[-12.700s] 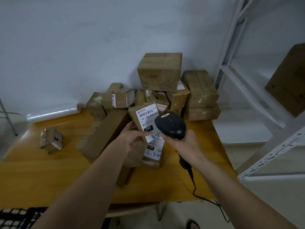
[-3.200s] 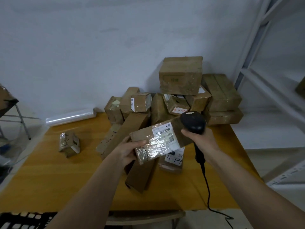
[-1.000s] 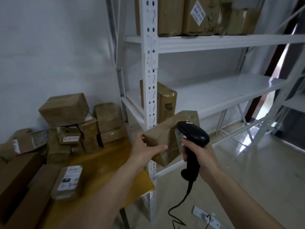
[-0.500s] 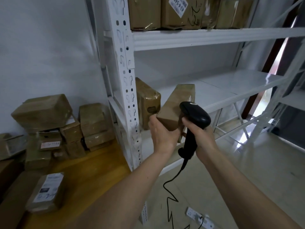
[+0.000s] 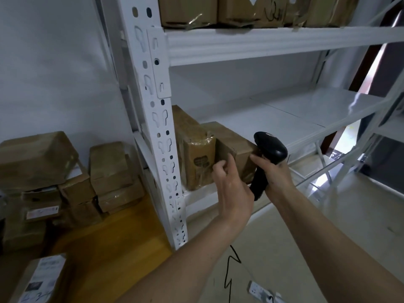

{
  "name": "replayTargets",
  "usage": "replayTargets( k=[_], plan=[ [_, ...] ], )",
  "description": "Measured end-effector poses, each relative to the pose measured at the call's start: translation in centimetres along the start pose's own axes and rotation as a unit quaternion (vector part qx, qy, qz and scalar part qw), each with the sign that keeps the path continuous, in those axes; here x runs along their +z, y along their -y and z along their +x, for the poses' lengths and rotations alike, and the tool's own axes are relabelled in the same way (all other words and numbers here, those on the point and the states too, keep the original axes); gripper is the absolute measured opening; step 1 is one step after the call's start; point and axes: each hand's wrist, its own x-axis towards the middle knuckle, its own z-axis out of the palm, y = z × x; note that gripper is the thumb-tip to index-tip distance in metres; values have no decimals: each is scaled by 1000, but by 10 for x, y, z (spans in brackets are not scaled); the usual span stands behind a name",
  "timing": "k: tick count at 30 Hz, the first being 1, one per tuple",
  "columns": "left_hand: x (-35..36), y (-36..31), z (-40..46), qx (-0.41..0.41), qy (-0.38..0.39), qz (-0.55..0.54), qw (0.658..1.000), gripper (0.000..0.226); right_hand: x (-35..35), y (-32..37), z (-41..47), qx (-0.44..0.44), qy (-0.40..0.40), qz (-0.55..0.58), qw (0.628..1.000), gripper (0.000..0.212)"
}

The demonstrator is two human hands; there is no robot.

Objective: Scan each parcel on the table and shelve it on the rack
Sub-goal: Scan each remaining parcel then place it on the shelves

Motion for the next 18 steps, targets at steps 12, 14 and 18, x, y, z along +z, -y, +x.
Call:
replayTargets(
  k=[12, 14, 18],
  plan=[
    [1, 17, 18, -100, 16, 14, 995, 77, 34, -22, 40, 69, 33, -26, 997, 20],
    [1, 16, 19, -112, 12, 13, 994, 78, 37, -23, 43, 76, 43, -23, 996, 19],
    [3, 16, 22, -130, -14, 20, 991, 72, 38, -20, 49, 85, 62, -35, 994, 17]
  ],
)
